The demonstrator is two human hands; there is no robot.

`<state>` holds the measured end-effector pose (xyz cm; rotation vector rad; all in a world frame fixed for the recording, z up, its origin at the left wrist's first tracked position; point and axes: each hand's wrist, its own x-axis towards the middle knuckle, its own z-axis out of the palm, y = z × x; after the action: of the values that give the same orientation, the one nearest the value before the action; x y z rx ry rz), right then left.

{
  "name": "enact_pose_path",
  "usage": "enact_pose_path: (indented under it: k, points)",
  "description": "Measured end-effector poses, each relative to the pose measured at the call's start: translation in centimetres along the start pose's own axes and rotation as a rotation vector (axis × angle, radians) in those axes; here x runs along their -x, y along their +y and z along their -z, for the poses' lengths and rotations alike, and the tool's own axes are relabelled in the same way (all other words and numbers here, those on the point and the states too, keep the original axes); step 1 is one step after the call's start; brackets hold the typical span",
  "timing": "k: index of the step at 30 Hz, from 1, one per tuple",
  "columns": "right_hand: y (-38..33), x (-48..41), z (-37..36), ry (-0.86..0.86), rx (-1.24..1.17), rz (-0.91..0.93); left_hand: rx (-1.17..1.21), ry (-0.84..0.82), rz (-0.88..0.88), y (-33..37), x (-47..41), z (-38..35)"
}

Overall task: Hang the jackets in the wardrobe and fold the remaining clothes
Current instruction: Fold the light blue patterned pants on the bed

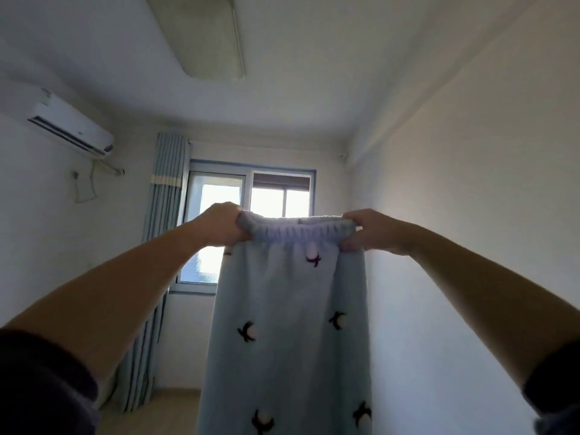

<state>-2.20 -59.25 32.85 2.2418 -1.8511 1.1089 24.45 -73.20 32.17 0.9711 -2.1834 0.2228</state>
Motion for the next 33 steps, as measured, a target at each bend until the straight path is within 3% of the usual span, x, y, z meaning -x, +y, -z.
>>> enact_pose_path:
  k: [3, 6, 8, 11, 15, 20, 27, 33]
  points:
    - [3.0, -4.3, -0.6, 0.058, 0.366, -0.05, -0.068, 0.074, 0.214, 1.9, -3.8, -4.1]
    - [6.1, -8.9, -0.3, 0.397, 0.509, 0.045, 0.215, 0.386, 0.342, 3.5, -7.5, -7.0]
    - [7.0, -11.6, 0.8, 0.659, 0.409, 0.147, 0.396, 0.629, 0.272, 4.6, -9.7, -7.1]
    - [6.6, -13.9, 3.3, 0.842, 0.247, 0.3, 0.439, 0.75, 0.147, 5.9, -12.1, -4.6]
    - [7.0, -12.1, 4.4, 0.882, 0.211, 0.425, 0.436, 0.688, 0.05, 6.2, -11.9, -3.9]
    - [9.2, -4.9, -0.9, 0.677, 0.276, 0.343, 0.459, 0.477, 0.057, 4.9, -5.4, -8.8]
    - [8.7, 12.1, -13.0, 0.47, 0.218, 0.105, 0.63, 0.15, 0.197, 4.1, 12.3, -16.3]
    - [6.2, 26.8, -21.8, 0.294, 0.155, -0.047, 0.584, -0.128, 0.384, 4.6, 29.3, -19.0]
